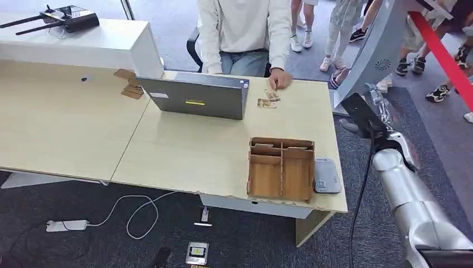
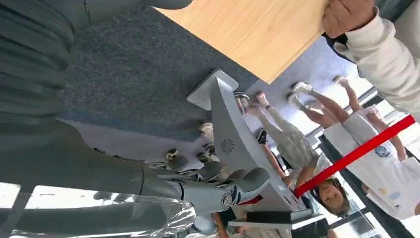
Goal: Pass the card to the sensor for recognition and then transmit it.
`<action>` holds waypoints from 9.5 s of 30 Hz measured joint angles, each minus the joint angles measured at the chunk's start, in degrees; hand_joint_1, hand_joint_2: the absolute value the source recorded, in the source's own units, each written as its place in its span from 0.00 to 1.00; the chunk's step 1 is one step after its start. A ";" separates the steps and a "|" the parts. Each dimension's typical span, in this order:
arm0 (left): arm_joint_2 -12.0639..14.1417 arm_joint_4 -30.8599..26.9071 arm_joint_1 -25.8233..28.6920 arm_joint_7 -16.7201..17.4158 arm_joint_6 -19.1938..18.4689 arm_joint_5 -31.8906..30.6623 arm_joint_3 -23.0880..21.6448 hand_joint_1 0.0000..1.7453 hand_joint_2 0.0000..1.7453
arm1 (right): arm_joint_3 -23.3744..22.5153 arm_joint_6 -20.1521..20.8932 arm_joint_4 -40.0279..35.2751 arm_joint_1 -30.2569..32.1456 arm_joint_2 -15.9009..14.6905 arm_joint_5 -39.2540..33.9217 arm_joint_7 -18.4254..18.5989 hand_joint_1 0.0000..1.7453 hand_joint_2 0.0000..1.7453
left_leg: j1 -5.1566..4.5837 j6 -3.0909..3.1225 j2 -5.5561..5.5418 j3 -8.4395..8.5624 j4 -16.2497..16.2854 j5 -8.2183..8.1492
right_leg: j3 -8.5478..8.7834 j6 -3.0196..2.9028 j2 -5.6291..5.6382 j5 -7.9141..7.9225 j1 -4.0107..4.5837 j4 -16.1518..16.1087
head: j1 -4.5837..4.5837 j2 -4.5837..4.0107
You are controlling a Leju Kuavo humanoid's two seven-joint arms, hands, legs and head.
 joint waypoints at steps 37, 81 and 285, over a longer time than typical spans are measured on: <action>1.11 0.00 1.03 -0.17 -1.29 0.92 0.00 0.00 0.00 | 0.31 14.47 -18.27 11.28 -6.29 0.20 7.74 0.00 1.00 | 0.00 0.00 0.00 -0.01 -0.01 0.00 | 0.01 0.00 0.00 0.00 0.01 0.00 | -0.02 0.00; 1.14 0.04 -1.38 -0.74 -3.54 -0.68 -0.13 0.00 0.00 | 5.44 19.65 -30.38 14.65 -1.00 5.32 7.34 0.00 1.00 | 0.01 0.00 -0.01 -0.02 -0.02 0.00 | 0.03 0.00 -0.01 0.00 0.01 0.01 | 0.00 0.00; 0.37 -0.11 -0.47 -9.00 1.14 -0.68 -0.18 0.00 0.00 | 10.03 -13.66 -9.73 6.08 6.93 21.16 -1.90 1.00 1.00 | 0.20 -0.06 0.00 0.00 -0.05 0.00 | 0.00 -0.11 0.00 -0.03 0.12 0.01 | -0.02 0.00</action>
